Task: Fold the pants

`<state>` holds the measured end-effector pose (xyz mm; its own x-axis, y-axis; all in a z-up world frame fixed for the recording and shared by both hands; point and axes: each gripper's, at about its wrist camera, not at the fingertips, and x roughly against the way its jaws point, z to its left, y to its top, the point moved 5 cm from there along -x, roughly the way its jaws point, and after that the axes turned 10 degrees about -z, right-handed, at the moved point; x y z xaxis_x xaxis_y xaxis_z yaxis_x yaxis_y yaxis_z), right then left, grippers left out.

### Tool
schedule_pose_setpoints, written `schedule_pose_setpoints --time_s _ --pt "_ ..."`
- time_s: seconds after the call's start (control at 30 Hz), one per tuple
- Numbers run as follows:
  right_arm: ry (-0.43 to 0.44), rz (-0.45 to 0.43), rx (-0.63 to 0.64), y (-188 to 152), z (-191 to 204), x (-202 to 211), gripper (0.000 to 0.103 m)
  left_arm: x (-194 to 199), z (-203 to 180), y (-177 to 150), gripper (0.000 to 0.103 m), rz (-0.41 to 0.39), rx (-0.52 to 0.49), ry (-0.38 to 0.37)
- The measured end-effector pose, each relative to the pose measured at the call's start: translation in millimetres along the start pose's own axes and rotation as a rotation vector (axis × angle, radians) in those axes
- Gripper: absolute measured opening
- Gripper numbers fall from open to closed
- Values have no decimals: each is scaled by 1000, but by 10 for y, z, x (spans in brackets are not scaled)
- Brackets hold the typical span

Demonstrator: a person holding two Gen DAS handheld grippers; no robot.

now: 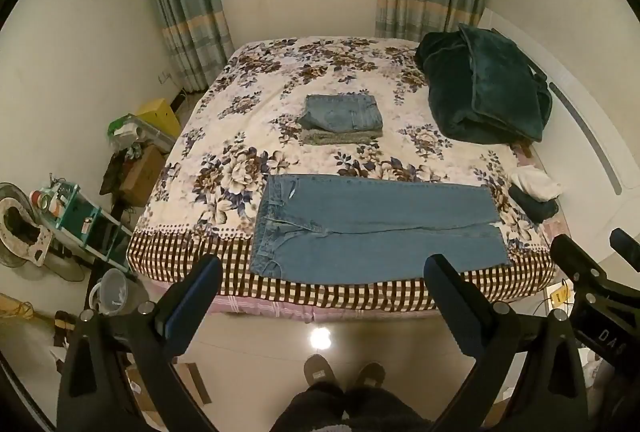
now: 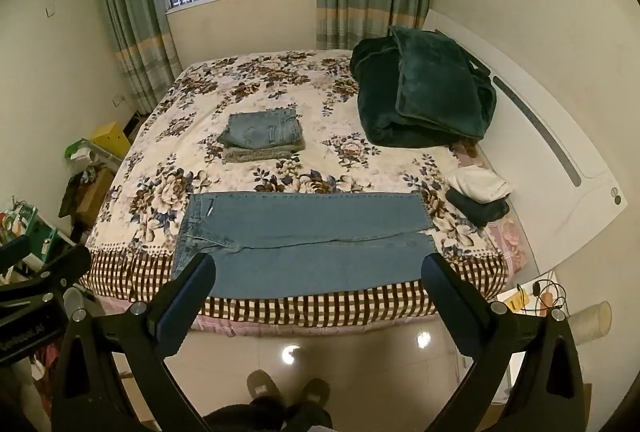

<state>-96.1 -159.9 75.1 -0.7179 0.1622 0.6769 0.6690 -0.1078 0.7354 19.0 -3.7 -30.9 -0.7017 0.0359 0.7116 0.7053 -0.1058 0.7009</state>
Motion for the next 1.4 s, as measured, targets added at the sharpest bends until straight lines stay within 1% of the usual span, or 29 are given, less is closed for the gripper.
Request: schedule_pose_setpoints --time_s 1.03,1.07,1.17,1.4 --pt "2 -6 2 44 -10 118 103 67 21 40 103 -10 10 -4" --pt "2 -6 2 61 -2 135 103 50 -42 122 103 -9 12 -3" --pt "3 -7 2 71 2 131 103 56 -76 188 103 -8 11 -5" --pt "3 -7 3 78 -1 134 103 56 -104 221 103 -11 12 -6"
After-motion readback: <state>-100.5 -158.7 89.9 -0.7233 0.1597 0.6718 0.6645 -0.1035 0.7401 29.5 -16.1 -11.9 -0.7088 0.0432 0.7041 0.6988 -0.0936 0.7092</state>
